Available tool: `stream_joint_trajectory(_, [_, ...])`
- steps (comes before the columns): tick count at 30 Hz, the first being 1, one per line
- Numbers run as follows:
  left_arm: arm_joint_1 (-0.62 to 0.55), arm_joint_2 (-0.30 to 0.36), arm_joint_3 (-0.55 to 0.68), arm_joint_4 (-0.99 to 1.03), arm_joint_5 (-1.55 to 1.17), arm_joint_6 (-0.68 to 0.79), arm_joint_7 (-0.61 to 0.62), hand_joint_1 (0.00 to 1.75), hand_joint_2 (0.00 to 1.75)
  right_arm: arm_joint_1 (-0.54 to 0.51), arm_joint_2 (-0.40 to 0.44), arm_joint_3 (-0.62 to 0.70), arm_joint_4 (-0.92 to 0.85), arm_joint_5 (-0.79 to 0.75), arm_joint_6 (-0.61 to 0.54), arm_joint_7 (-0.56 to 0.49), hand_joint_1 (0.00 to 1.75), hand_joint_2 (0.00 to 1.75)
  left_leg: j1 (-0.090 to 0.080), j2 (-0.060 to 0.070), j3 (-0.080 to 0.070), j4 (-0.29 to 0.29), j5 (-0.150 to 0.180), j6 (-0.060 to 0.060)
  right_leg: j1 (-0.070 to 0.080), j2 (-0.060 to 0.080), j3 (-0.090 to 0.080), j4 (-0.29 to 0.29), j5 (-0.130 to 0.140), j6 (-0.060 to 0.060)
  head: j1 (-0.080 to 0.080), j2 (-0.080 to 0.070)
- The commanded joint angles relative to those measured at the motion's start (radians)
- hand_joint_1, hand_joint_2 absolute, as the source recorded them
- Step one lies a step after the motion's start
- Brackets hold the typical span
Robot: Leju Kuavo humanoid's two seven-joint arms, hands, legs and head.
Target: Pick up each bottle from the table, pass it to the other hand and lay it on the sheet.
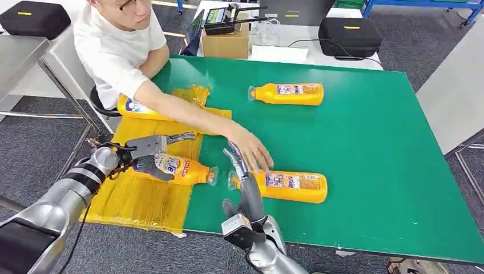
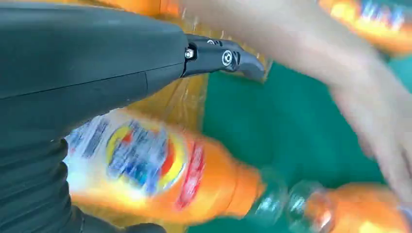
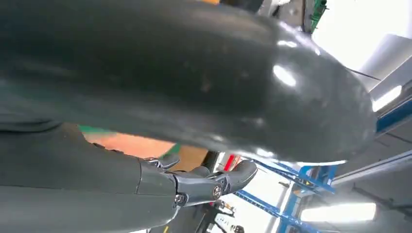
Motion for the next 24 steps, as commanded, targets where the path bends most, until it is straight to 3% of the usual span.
stream_joint_trajectory(1, [0.129, -0.031, 0.159, -0.246, 0.256, 0.038, -0.001, 0.0, 1.75, -0.036, -0.048, 0.033, 0.008, 0.011, -0.021, 0.002, 0.0, 0.0, 0.0, 0.0, 0.001, -0.001, 0.0, 0.002, 0.0, 0.001, 0.001, -0.001, 0.0, -0.003, 0.0, 0.0])
stream_joint_trajectory(6, [0.261, -0.074, 0.272, -0.47, 0.4, 0.054, 0.059, 0.0, 1.75, -0.021, -0.062, 0.025, 0.001, 0.038, -0.059, 0.002, 0.0, 0.0, 0.0, -0.002, 0.001, -0.002, 0.0, 0.003, 0.0, -0.001, 0.003, -0.003, 0.0, -0.003, 0.001, 0.0])
stream_joint_trajectory(8, [0.369, -0.159, 0.376, -0.643, 0.559, 0.088, 0.153, 0.0, 1.75, -0.01, -0.072, -0.016, 0.07, 0.133, -0.122, 0.002, 0.0, 0.0, 0.0, 0.0, 0.002, -0.002, -0.001, 0.003, 0.001, 0.0, 0.003, -0.003, 0.0, -0.004, 0.0, 0.0])
stream_joint_trajectory(9, [0.369, -0.159, 0.376, -0.643, 0.559, 0.088, 0.153, 0.0, 1.75, -0.01, -0.072, -0.016, 0.07, 0.133, -0.122, 0.002, 0.0, 0.0, 0.0, -0.002, 0.001, -0.002, 0.0, 0.003, 0.001, -0.002, 0.003, -0.004, 0.0, -0.002, 0.0, 0.0])
stream_joint_trajectory(11, [0.497, -0.225, 0.421, -0.78, 0.59, 0.183, 0.176, 0.0, 1.75, 0.035, -0.085, -0.137, 0.109, 0.267, -0.12, 0.011, 0.0, 0.0, 0.0, -0.004, 0.004, -0.005, 0.001, 0.005, 0.001, -0.004, 0.006, -0.008, 0.0, -0.004, 0.0, 0.0])
stream_joint_trajectory(12, [0.522, -0.224, 0.412, -0.803, 0.589, 0.191, 0.175, 0.0, 1.75, 0.056, -0.089, -0.171, 0.087, 0.292, -0.098, 0.004, 0.0, 0.0, -0.001, 0.0, 0.003, -0.004, 0.0, 0.003, 0.0, 0.0, 0.003, -0.005, 0.0, -0.003, -0.001, 0.0])
stream_joint_trajectory(13, [0.555, -0.239, 0.424, -0.826, 0.597, 0.214, 0.17, 0.0, 1.75, 0.069, -0.103, -0.195, 0.084, 0.389, -0.101, 0.064, 0.0, 1.75, -0.001, -0.001, 0.005, -0.005, -0.001, 0.005, 0.0, -0.001, 0.007, -0.008, 0.0, -0.004, 0.0, 0.0])
stream_joint_trajectory(15, [0.626, -0.259, 0.434, -0.882, 0.603, 0.236, 0.154, 0.0, 1.75, 0.116, -0.134, -0.25, 0.023, 0.467, -0.076, 0.115, 0.0, 1.75, -0.001, -0.001, 0.004, -0.005, -0.001, 0.004, 0.0, -0.001, 0.005, -0.007, 0.0, -0.004, 0.0, 0.0])
stream_joint_trajectory(17, [0.711, -0.302, 0.459, -0.955, 0.627, 0.252, 0.142, 0.0, 1.75, 0.16, -0.188, -0.291, -0.031, 0.658, -0.034, 0.252, 0.0, 1.75, -0.001, 0.0, 0.004, -0.005, -0.002, 0.004, 0.0, 0.0, 0.005, -0.007, -0.001, -0.004, 0.0, 0.0])
stream_joint_trajectory(18, [0.738, -0.304, 0.454, -0.982, 0.625, 0.255, 0.138, 0.0, 1.75, 0.183, -0.203, -0.309, -0.067, 0.665, -0.022, 0.251, 0.0, 1.75, -0.002, 0.0, 0.001, -0.003, -0.002, 0.003, -0.001, 0.0, 0.002, -0.004, -0.001, -0.002, -0.001, 0.0])
stream_joint_trajectory(20, [0.802, -0.331, 0.47, -1.037, 0.622, 0.265, 0.129, 0.0, 1.75, 0.223, -0.267, -0.33, -0.12, 0.827, 0.079, 0.366, 0.0, 1.75, -0.001, -0.002, 0.004, -0.004, -0.003, 0.005, 0.0, -0.001, 0.005, -0.007, -0.001, -0.004, 0.0, 0.0])
stream_joint_trajectory(24, [0.831, -0.341, 0.475, -1.06, 0.583, 0.273, 0.122, 0.0, 1.75, 0.256, -0.338, -0.38, -0.185, 0.911, 0.149, 0.43, 0.0, 1.75, -0.002, -0.001, 0.0, -0.002, -0.003, 0.004, -0.001, -0.001, 0.0, -0.005, -0.001, -0.003, 0.0, 0.0])
